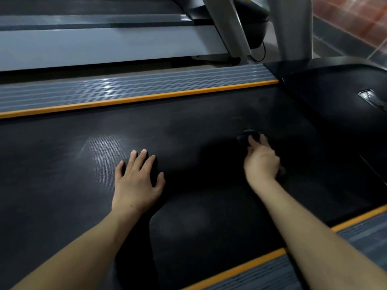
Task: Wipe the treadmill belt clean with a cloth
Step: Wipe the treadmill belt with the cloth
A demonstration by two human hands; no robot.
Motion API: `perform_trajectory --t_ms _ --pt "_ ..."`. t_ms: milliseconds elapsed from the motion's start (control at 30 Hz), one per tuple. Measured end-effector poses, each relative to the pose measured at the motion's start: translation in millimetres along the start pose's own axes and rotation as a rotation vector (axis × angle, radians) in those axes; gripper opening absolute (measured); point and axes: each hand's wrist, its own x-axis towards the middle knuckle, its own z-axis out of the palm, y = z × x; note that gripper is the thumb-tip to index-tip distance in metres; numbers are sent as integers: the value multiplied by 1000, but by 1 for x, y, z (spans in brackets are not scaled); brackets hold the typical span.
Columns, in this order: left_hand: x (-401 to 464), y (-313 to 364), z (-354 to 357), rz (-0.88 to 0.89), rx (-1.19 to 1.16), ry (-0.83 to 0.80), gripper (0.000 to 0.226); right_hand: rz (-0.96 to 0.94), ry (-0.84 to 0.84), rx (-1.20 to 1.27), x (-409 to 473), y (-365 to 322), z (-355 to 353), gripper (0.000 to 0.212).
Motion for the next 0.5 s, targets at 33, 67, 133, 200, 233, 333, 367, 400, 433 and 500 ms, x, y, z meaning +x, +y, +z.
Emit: perform_trajectory --t_ms 33,67,133,200,233,333,367,400,433,500 --pt "0 0 0 1 -4 2 69 -46 -25 -14 -14 -20 8 42" --pt "0 0 0 6 -8 1 68 -124 -50 -11 -30 -40 18 45" --pt "-1 0 -1 20 -5 0 69 -301 -94 52 -58 -70 37 45" --pt "-1 0 -2 37 -2 1 69 -465 -140 160 -66 -72 39 40" --pt "-1 0 -3 46 -1 0 69 -530 -146 194 -62 -62 32 39" --pt "-2 1 -6 59 -4 -5 71 -474 -78 119 -26 -7 8 39" --pt "-2 2 -7 57 -8 -8 71 -358 -51 84 -12 12 -2 39" --pt "-2 3 -7 56 -11 -6 71 -237 -36 58 -3 28 -8 39" --pt "-2 3 -7 55 -14 -5 70 -135 -23 35 4 38 -11 39" --pt "-1 4 -6 52 -18 -10 70 -15 20 -27 5 31 -5 39"
